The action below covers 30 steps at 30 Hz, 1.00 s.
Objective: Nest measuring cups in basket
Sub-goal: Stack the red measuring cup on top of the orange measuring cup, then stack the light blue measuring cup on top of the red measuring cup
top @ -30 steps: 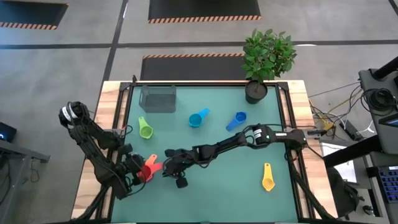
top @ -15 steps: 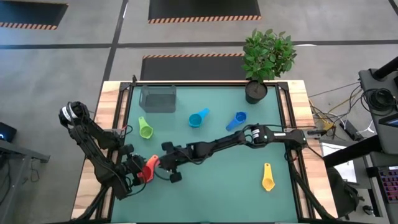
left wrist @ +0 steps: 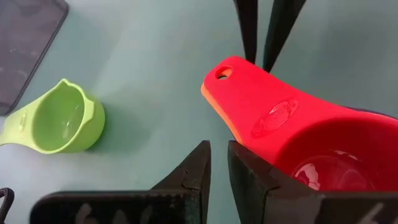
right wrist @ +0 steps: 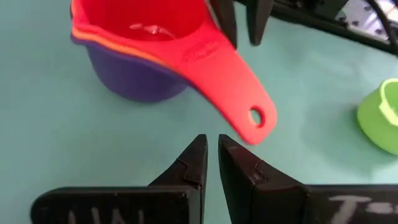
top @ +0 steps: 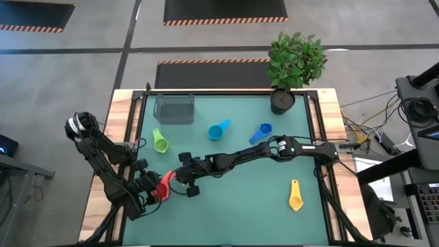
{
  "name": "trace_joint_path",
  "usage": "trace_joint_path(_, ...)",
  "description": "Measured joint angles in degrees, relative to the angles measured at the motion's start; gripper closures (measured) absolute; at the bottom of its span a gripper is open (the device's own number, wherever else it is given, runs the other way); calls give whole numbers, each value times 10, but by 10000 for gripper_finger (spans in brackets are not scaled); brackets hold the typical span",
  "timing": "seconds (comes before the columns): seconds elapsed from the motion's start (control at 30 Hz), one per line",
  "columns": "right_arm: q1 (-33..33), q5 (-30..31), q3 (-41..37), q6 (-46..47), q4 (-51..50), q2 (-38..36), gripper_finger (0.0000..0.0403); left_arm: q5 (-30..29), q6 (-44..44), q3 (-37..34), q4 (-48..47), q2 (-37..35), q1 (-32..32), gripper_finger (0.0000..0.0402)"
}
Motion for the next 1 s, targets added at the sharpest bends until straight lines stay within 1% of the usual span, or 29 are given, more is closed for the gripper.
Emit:
trace_joint_path(0.13,0,0,0,-9,-48,-16,374,6,0,24,-25,0,0,364)
trace_joint_path(0.3,0,2,0,-26,-119,-56,374,6,0,82,-96,0,0,364)
trace_joint_path(0.37,2,12,-1,-39,-158,-72,374,4,0,103,-120,0,1,364)
trace_joint_path(0.47,3,30,-8,-46,-222,-100,374,-12,-3,133,-139,0,4,364)
trace_joint_path(0.57,5,43,-36,-52,-244,-138,374,-32,-4,158,-144,0,13,364)
trace_joint_path(0.63,8,52,-68,-52,-245,-167,374,-43,-2,175,-144,0,24,364)
trace_joint_path(0.73,13,69,-139,-43,-237,-215,374,-59,8,194,-144,0,42,364)
trace_joint_path(0.87,22,70,-260,-13,-170,-293,375,-62,46,212,-141,0,71,364)
trace_joint_path(1.0,29,70,-380,23,-99,-374,375,-79,80,220,-138,0,100,364)
